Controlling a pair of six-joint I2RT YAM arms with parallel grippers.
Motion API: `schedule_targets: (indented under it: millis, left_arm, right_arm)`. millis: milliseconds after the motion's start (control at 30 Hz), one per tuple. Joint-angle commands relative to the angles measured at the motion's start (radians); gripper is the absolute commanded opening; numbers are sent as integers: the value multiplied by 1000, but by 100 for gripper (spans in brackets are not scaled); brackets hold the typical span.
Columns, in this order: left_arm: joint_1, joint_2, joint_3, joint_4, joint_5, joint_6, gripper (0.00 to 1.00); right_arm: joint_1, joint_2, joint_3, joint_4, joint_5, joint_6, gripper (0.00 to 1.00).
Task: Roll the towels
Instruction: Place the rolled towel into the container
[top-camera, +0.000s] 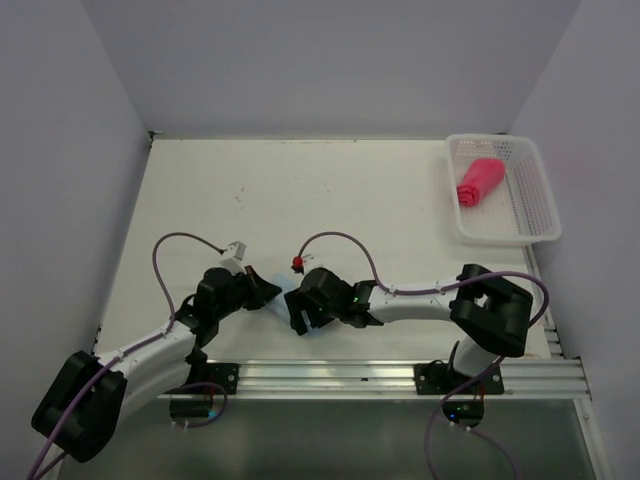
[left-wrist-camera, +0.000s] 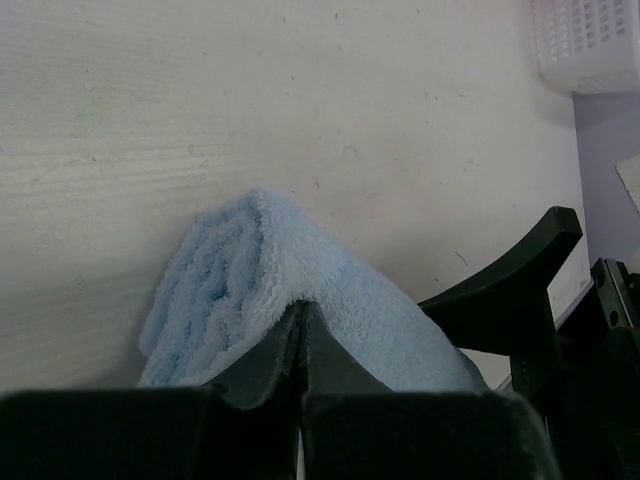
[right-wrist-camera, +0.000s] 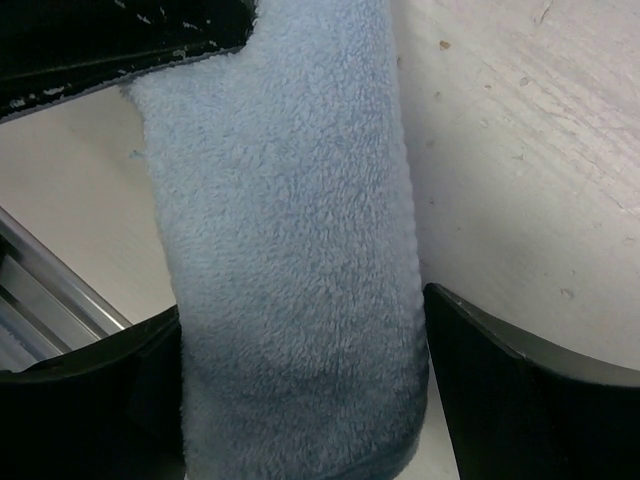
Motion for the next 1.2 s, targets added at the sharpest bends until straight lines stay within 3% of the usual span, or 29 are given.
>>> schedule_targets:
  millis: [0,200,367,633,800,867,1033,1167]
  left_arm:
    - [-2,10,-37,-66,-58,30,0]
    - [-1,7,-30,-75,-78,25,0]
    - [-1,5,-11,-95,-87,23,0]
    - [25,8,108,-194,-106,52,0]
    - [198,59,311,-285,-6,131,0]
    - [270,81,435,-334,17,167,0]
    - [303,145,700,-474,19,241,0]
    - [304,180,785,-512,-4,286,0]
  right_arm:
    - [46,23,18,-19,90,-33,81]
    - [144,70,67,-104,259,-47,74]
    - [178,93,83,-150,339,-13,42]
    - [186,60,124,-279,510,-32,20]
    - [186,30,137,-345,600,-64,3]
    - [184,21,147,-359,651,-90,0]
    - [115,-32,158,-376,682,-159,0]
    - [16,-98,152,-359,667,-226,0]
